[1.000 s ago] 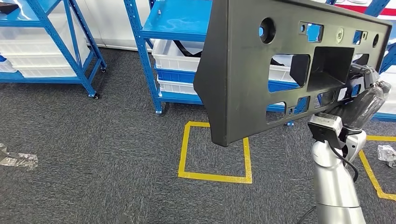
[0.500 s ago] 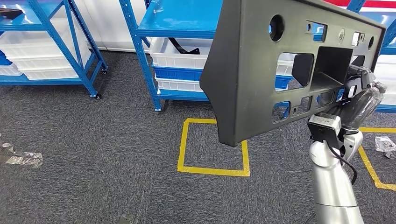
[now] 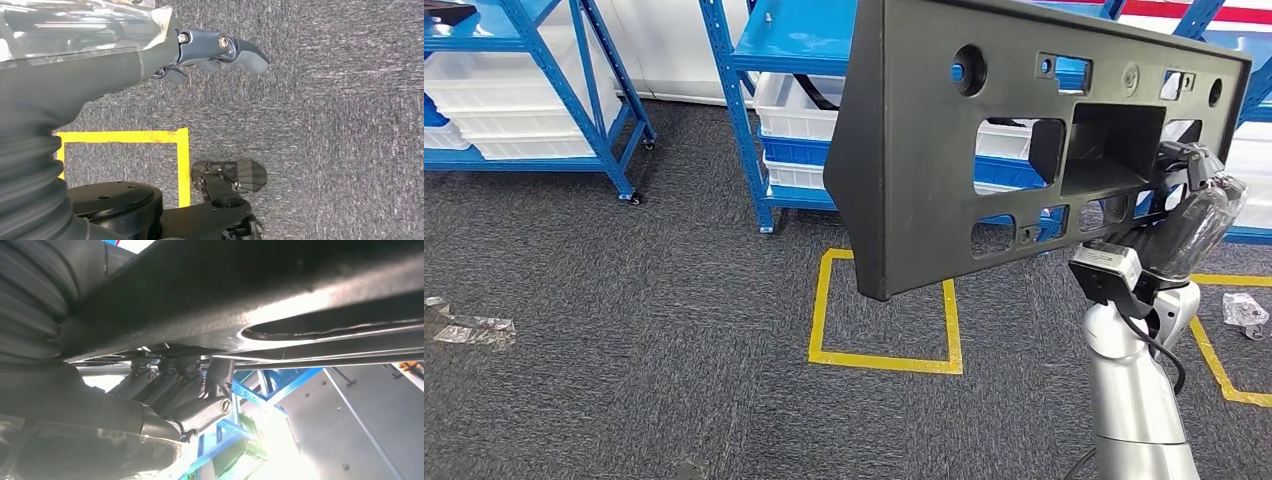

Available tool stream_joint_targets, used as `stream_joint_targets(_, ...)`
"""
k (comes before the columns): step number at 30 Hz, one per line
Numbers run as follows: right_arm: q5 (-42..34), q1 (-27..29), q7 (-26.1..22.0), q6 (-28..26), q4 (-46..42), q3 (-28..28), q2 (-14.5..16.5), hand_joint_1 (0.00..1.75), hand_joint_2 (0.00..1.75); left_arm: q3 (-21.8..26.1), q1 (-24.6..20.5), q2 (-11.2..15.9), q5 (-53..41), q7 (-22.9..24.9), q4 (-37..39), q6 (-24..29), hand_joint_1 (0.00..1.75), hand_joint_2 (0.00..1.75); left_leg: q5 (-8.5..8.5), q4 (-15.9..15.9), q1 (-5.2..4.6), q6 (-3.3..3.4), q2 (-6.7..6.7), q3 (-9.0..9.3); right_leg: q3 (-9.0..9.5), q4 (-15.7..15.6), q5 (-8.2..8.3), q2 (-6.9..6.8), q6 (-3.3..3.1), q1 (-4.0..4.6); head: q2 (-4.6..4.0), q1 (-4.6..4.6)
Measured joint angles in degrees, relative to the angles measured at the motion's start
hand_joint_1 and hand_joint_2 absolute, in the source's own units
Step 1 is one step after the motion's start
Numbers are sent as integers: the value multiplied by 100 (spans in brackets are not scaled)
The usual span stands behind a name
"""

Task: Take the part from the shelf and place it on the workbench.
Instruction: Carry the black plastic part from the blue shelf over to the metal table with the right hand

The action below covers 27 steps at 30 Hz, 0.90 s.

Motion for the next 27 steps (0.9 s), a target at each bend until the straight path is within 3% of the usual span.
stream_joint_targets(6,-68,-3,-18,0,28,-40,36,155,175,-1,0,0,4,1,0,-1,0,175,30,1,-9,42,1,-18,-17,-3,33,0,40,-8,0,0)
stream_joint_targets(17,-334,10,-123,0,28,-157,75,155,175,-3,1,-2,7,1,0,-1,0,175,47,2,-6,49,5,-19,-20,-1,48,0,31,-5,0,-2)
stream_joint_targets(20,-535,43,-182,0,21,-165,81,155,175,-5,-4,1,17,2,0,-1,0,175,44,16,-24,90,6,-31,-16,-33,78,6,80,-45,0,-5)
stream_joint_targets(22,-633,67,-217,0,7,-170,81,155,175,-9,-8,-7,28,3,0,-1,0,175,92,-71,16,142,36,0,-58,15,42,12,99,-50,0,-3)
stream_joint_targets(24,-721,87,-244,0,-3,-174,79,155,175,-15,-12,-15,36,3,0,0,0,175,145,-158,58,179,90,24,-271,440,-190,17,62,-39,0,7)
stream_joint_targets(26,-801,135,-269,0,-4,-174,79,155,175,-22,-14,-21,41,3,0,1,0,175,156,-165,60,187,144,5,-640,1229,-519,20,29,-44,0,10)
stream_joint_targets(27,-828,173,-279,0,-4,-174,79,155,175,-25,-14,-25,42,3,0,1,0,175,158,-162,65,180,175,-6,-782,1540,-615,20,44,-54,0,10)
